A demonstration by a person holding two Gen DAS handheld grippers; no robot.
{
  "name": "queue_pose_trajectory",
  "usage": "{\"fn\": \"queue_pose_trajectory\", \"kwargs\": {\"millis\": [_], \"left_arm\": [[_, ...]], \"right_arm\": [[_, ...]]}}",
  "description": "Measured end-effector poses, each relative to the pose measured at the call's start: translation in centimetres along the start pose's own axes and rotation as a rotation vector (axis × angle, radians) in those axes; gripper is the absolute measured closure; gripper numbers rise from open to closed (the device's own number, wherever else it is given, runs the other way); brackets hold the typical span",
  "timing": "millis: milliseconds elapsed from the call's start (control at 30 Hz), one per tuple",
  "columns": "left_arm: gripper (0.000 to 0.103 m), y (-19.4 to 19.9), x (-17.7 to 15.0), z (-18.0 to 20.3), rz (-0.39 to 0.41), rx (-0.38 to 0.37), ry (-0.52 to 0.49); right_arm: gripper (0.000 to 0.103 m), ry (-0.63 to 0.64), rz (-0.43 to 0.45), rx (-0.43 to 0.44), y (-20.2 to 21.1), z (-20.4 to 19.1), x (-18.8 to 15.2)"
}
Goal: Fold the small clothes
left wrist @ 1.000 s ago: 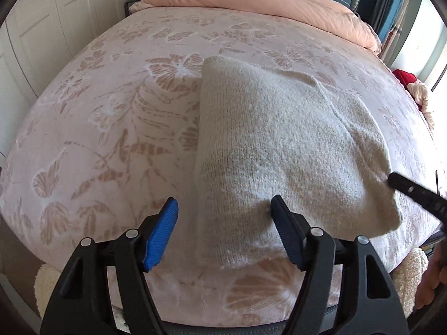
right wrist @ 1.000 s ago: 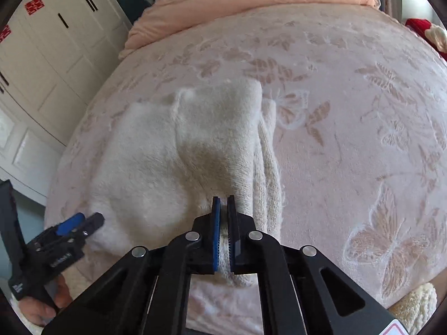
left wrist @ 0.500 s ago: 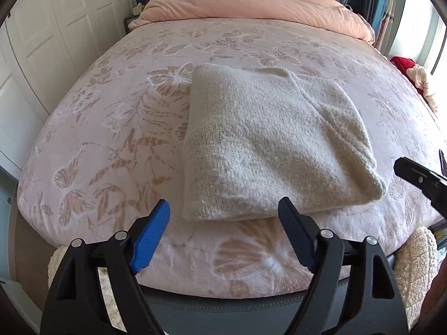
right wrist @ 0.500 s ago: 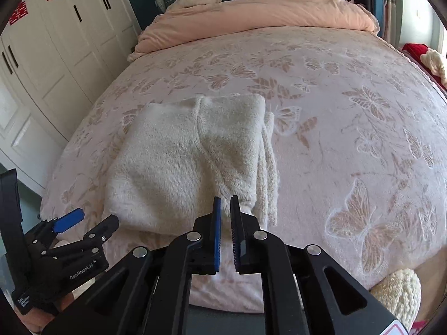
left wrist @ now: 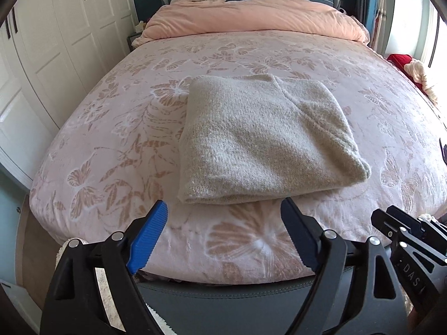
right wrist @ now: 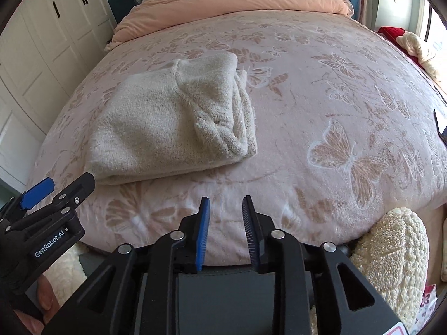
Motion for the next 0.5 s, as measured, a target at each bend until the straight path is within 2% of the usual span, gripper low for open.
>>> {"fn": "queue_pose_trajectory", "kwargs": {"millis": [67, 167, 500], "left_arm": [[0.016, 0.4, -0.2, -0.1, 0.012, 0.013, 0.003], [0.016, 1.0, -0.7, -0.3, 0.039, 0.021, 0.019], [0.016, 1.3, -2.4, -0.1, 0.035, 0.010, 0.027]], "right_arm": [[0.076, 0.021, 0.009, -0.005, 0.3, -0.5, -0.3], [0.075, 0.042, 0.017, -0.009, 0.7, -1.0, -0.9], [0.074, 0.053, 0.027, -0.019, 1.1, -1.7, -1.7]]}}
Point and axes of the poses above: each gripper's, at about its wrist camera, not at the fingertips, and y roughly against the way its jaws point, z to its right, x to its top, the point moved 9 cm from there along -y, roughly the way its jaws point, and after that the axes turned 8 degrees about z, right-handed, at the moved point
